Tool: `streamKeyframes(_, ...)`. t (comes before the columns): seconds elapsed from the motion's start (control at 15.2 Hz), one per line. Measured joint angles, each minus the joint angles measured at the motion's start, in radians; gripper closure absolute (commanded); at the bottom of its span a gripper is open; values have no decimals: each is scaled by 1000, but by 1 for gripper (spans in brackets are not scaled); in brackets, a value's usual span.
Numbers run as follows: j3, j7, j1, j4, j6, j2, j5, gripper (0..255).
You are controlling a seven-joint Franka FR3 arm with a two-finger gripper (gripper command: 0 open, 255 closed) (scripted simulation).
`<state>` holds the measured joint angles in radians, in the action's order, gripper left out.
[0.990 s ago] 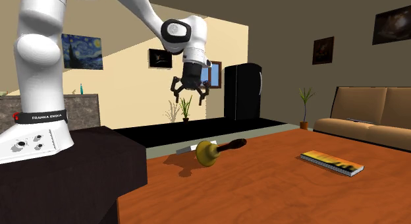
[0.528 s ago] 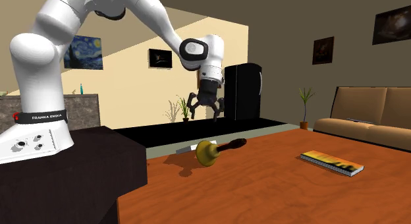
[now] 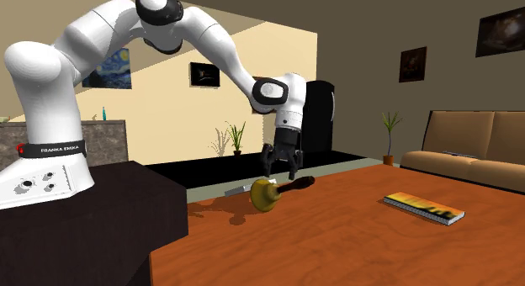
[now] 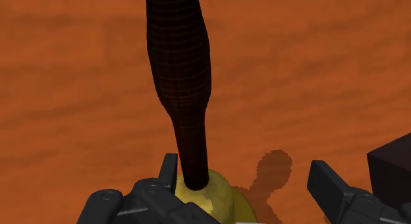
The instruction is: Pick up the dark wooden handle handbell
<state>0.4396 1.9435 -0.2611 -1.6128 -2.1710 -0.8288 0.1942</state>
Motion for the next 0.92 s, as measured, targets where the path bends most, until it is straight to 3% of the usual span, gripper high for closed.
streamKeyframes(0.53,-32,18,-33,79,-35,-116,17,0)
streamKeyframes(0.59,-33,18,-35,82,-37,-121,17,255)
streamKeyframes(0.92,-34,18,-37,86,-39,-126,19,255)
